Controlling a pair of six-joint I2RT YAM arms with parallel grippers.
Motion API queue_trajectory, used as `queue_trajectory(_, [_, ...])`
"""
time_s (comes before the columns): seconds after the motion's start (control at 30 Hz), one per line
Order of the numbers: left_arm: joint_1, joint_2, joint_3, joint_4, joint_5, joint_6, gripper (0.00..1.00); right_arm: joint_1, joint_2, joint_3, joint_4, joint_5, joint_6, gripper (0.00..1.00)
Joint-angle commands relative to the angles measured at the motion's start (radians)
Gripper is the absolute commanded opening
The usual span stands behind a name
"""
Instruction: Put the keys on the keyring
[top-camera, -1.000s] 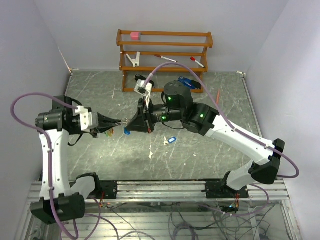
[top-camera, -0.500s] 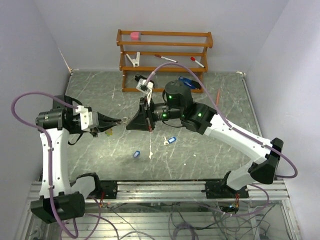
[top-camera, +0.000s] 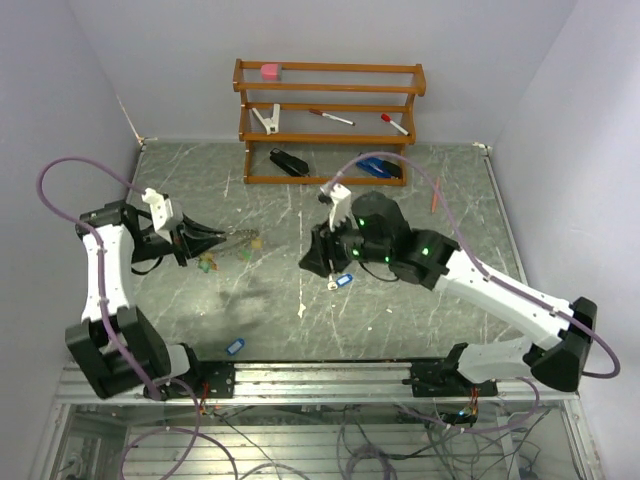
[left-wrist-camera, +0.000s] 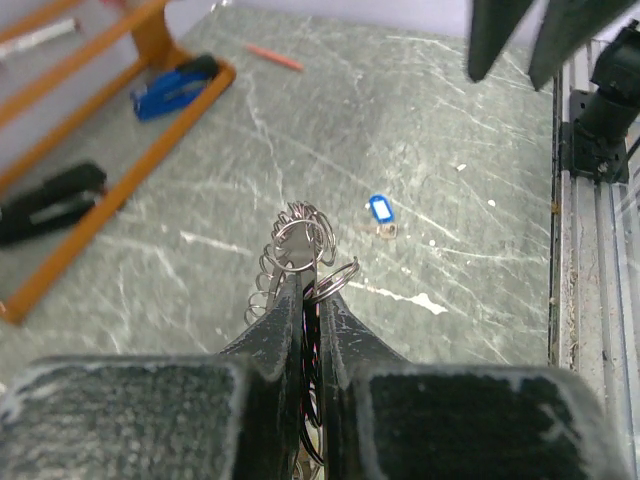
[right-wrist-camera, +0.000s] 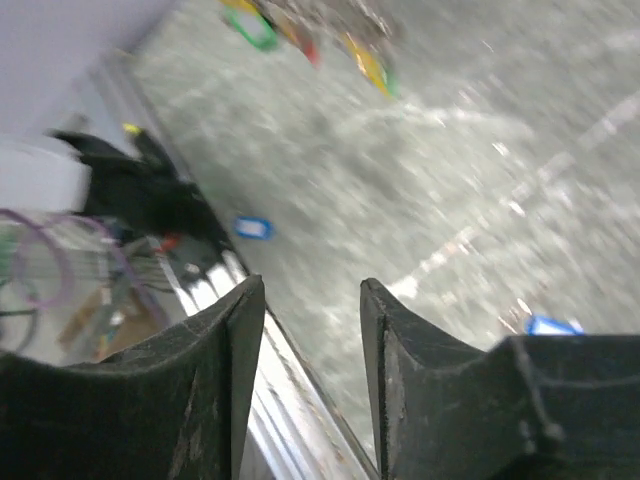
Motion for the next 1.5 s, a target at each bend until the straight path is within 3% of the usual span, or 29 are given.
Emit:
queue_trajectory(0.0, [0.052,0.069,-0.011,0.017,0.085,0.046,0.07,0.0,-0.082,-0.184,-0.027,0.303,0.029,0.44])
queue_trajectory(0.1, [0.038,0.066,0.056,0.025,0.087,-0.023,0.07,-0.017,-0.093,-0.242,-0.012,0.378,0.068,0.45])
queue_trajectory(0.2, [0.0,0.07,0.222,0.024,0.086,-0.128,0.07,-0.047,-0.055,-0.269,-0.011,0.365,0.078,0.46])
queue_trajectory(0.33, [-0.058,0.156,0.546,0.02,0.085,-0.37,0.07,-0.052,0.039,-0.28,-0.033,0.37,0.091,0.45])
queue_trajectory(0.43, [-0.099,0.212,0.703,0.02,0.083,-0.556,0.07,-0.053,0.113,-0.269,-0.045,0.367,0.096,0.46])
queue_trajectory(0.6, [-0.14,0.301,0.889,0.016,0.083,-0.795,0.07,-0.035,0.187,-0.258,0.02,0.258,0.082,0.46])
queue_trajectory(0.8, [-0.174,0.326,0.995,0.021,0.083,-0.923,0.07,0.003,0.223,-0.239,0.042,0.248,0.082,0.46])
queue_trajectory(1.0, [-0.19,0.29,1.034,0.019,0.081,-0.79,0.07,0.016,0.19,-0.232,0.053,0.223,0.033,0.47])
queue_trajectory(1.17, [-0.19,0.16,0.806,0.024,0.077,-0.412,0.07,0.024,0.172,-0.254,0.082,0.184,0.015,0.48])
queue_trajectory(1.37, [-0.176,0.228,0.797,0.014,0.078,-0.42,0.07,0.037,0.167,-0.227,0.065,0.19,-0.009,0.48])
queue_trajectory(1.47, [-0.175,0.252,0.822,0.014,0.079,-0.493,0.07,0.036,0.151,-0.224,0.065,0.181,-0.021,0.48])
